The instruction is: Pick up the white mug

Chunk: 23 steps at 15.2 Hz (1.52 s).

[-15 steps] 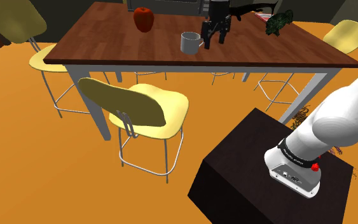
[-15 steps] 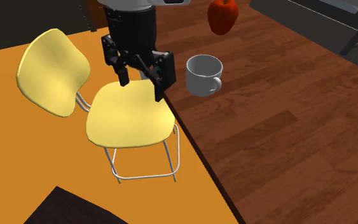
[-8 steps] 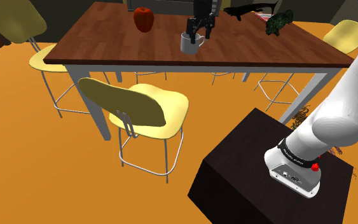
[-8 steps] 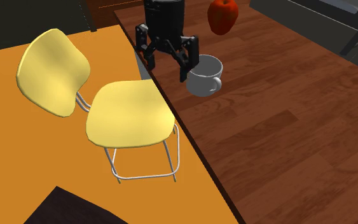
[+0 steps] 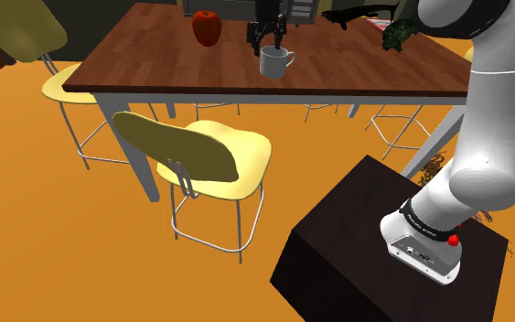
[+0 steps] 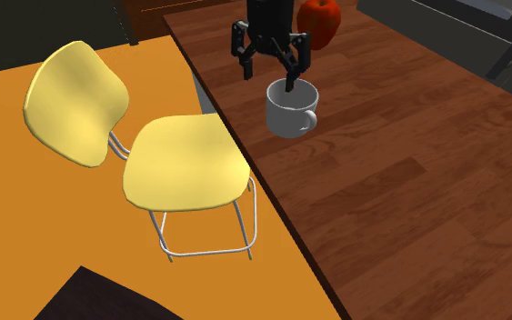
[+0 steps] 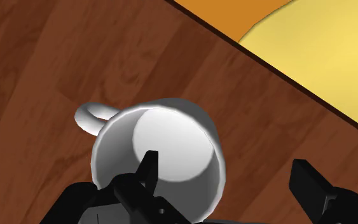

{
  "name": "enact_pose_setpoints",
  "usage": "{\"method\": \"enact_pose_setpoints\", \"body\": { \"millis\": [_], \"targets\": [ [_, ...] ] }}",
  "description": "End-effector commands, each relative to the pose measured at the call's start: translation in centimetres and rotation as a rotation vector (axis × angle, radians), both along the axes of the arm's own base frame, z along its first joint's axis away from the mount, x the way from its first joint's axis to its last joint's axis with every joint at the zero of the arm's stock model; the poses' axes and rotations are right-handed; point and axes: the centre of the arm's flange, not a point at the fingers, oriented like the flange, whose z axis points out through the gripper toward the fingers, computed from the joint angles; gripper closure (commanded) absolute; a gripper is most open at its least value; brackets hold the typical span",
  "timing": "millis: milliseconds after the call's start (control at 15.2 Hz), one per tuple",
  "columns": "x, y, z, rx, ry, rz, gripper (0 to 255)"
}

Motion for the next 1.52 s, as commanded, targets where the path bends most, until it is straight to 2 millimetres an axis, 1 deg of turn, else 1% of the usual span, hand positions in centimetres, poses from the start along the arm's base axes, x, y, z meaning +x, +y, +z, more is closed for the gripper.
{"method": "enact_pose_setpoints", "body": {
  "millis": [0,330,396,528,594,1188,1452],
  "targets": [
    [0.8,-0.3,-0.7,-0.002,-0.002,-0.001,0],
    [0.8,-0.3,-3.3,-0.002,-0.002,-0.001,0],
    [0.8,-0.3,-4.2,-0.002,-0.002,-0.001,0],
    [0.8,-0.3,-4.2,-0.002,-0.002,-0.001,0],
    [0.8,-0.3,-4.2,-0.002,-0.002,-0.001,255],
    [0.8,-0.3,-4.2,-0.002,-0.002,-0.001,255],
    [0.8,-0.3,-2.1,-0.002,-0.002,-0.001,255]
  ]
}}
